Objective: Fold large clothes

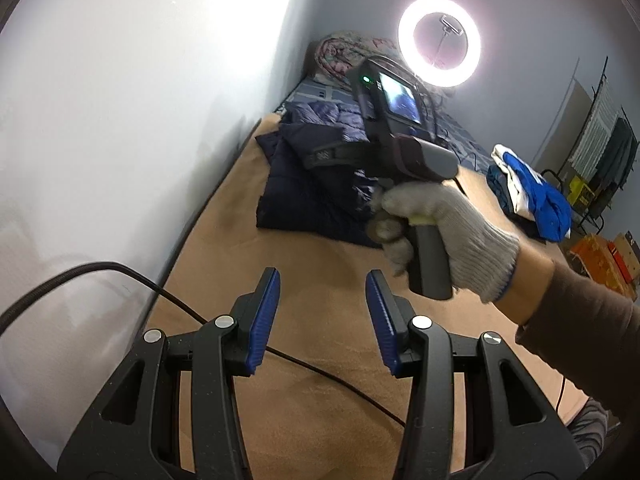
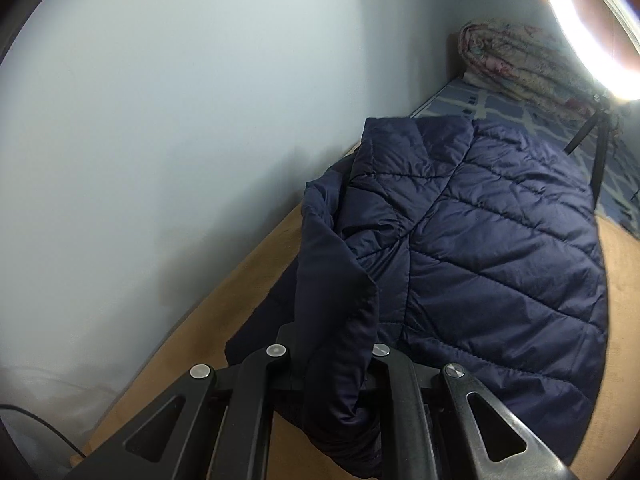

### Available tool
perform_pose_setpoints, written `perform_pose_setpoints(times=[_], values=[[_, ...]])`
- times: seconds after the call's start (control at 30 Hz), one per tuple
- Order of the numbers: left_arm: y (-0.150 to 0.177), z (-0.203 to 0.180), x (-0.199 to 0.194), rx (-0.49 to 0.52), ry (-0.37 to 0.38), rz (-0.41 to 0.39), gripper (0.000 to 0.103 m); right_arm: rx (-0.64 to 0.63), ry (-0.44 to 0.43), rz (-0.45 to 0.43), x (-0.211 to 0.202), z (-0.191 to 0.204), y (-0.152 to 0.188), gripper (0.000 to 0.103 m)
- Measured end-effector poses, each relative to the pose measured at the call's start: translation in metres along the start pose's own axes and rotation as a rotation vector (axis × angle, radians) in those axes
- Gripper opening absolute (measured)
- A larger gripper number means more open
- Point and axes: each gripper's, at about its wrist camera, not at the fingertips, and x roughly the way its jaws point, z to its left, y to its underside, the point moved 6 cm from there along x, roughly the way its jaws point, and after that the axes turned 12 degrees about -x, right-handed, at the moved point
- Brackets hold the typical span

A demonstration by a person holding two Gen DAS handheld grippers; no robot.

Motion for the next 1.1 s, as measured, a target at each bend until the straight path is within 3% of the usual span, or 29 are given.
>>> perform_pose_setpoints(times=[0.03, 0.1, 0.2, 0.33, 0.47, 0.57, 0.63, 0.7, 0.73, 0.83, 0.93, 1.03, 1.1], values=[[0.002, -0.001, 0.002, 0.006, -0.003, 0.003, 0.045, 0.012, -0.023, 0.000, 0.004, -0.001, 0.000, 0.010], [0.005, -0.002, 0.005, 0.016, -0.009, 0.010, 0.045, 0.051, -0.115, 0.001, 0.009, -0.006, 0.001, 0.029], [0.006, -0.003, 0.009, 0.021, -0.010, 0.016, 0.045, 0.145, -0.337, -0.028, 0.000, -0.014, 0.006, 0.048], [-0.002, -0.011, 0.020, 0.030, -0.007, 0.015, 0.045, 0.204, -0.435, -0.115, -0.038, -0.040, 0.016, 0.048], [-0.022, -0.032, 0.033, 0.062, 0.001, -0.011, 0.045, 0.252, -0.402, -0.196, -0.078, -0.078, 0.033, 0.045], [-0.050, -0.055, 0.054, 0.124, -0.028, -0.056, 0.045, 0.265, -0.248, -0.218, -0.100, -0.110, 0.049, 0.044], [-0.071, -0.068, 0.069, 0.163, -0.053, -0.089, 0.045, 0.280, -0.140, -0.222, -0.111, -0.128, 0.062, 0.050], [-0.088, -0.075, 0.091, 0.191, -0.083, -0.100, 0.045, 0.328, -0.100, -0.218, -0.112, -0.152, 0.072, 0.065], [-0.096, -0.074, 0.105, 0.194, -0.111, -0.095, 0.045, 0.354, -0.085, -0.213, -0.112, -0.161, 0.079, 0.065], [-0.113, -0.060, 0.143, 0.169, -0.202, -0.077, 0.045, 0.406, -0.046, -0.180, -0.106, -0.184, 0.099, 0.066], [-0.120, -0.027, 0.175, 0.137, -0.342, -0.070, 0.045, 0.425, -0.017, -0.136, -0.098, -0.198, 0.115, 0.073], [-0.104, 0.004, 0.206, 0.149, -0.447, 0.003, 0.042, 0.419, -0.034, -0.095, -0.084, -0.202, 0.129, 0.087], [-0.088, 0.019, 0.225, 0.181, -0.485, 0.063, 0.041, 0.421, -0.076, -0.071, -0.074, -0.199, 0.135, 0.087]])
